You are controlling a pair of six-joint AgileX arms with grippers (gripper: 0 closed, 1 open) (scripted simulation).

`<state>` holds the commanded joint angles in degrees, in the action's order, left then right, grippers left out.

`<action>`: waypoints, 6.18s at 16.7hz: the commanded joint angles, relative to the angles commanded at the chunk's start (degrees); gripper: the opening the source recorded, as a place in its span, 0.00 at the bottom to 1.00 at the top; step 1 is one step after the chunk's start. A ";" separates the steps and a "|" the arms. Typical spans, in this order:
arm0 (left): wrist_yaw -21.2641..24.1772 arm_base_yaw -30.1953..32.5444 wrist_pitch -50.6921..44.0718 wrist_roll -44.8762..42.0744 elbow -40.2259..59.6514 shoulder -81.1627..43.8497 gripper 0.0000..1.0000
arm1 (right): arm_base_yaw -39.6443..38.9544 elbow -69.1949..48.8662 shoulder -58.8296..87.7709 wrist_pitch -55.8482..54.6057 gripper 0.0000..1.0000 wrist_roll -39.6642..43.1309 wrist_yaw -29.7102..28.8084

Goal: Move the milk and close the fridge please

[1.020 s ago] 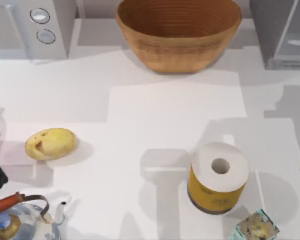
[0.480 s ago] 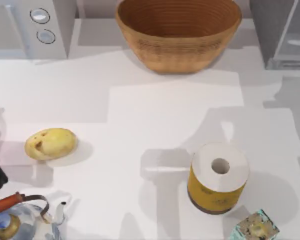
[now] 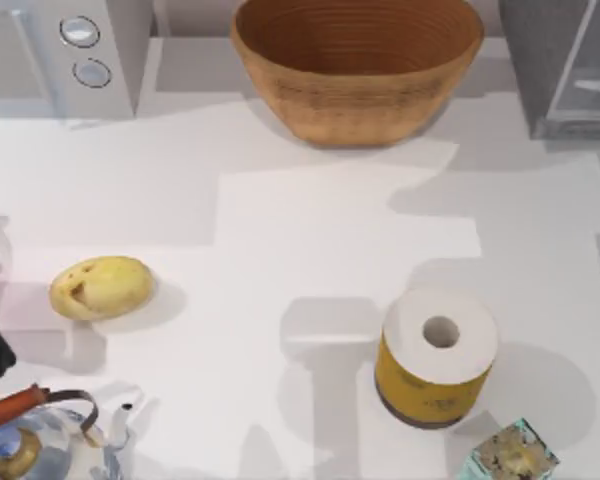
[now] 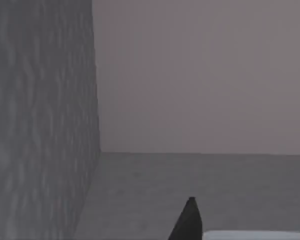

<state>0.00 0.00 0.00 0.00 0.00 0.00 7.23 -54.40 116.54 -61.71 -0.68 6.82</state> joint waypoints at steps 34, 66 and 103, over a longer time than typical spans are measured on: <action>0.00 0.00 0.00 0.00 0.00 0.00 1.00 | 4.68 -17.37 15.70 2.44 1.00 0.19 5.21; 0.00 0.00 0.00 0.00 0.00 0.00 1.00 | -5.64 46.81 -106.78 55.07 1.00 1.33 -5.87; 0.00 0.00 0.00 0.00 0.00 0.00 1.00 | -7.22 16.31 -162.65 145.94 1.00 1.37 -7.22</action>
<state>0.00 0.00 0.00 0.00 0.00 0.00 0.01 -38.09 -46.11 84.22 0.69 -0.40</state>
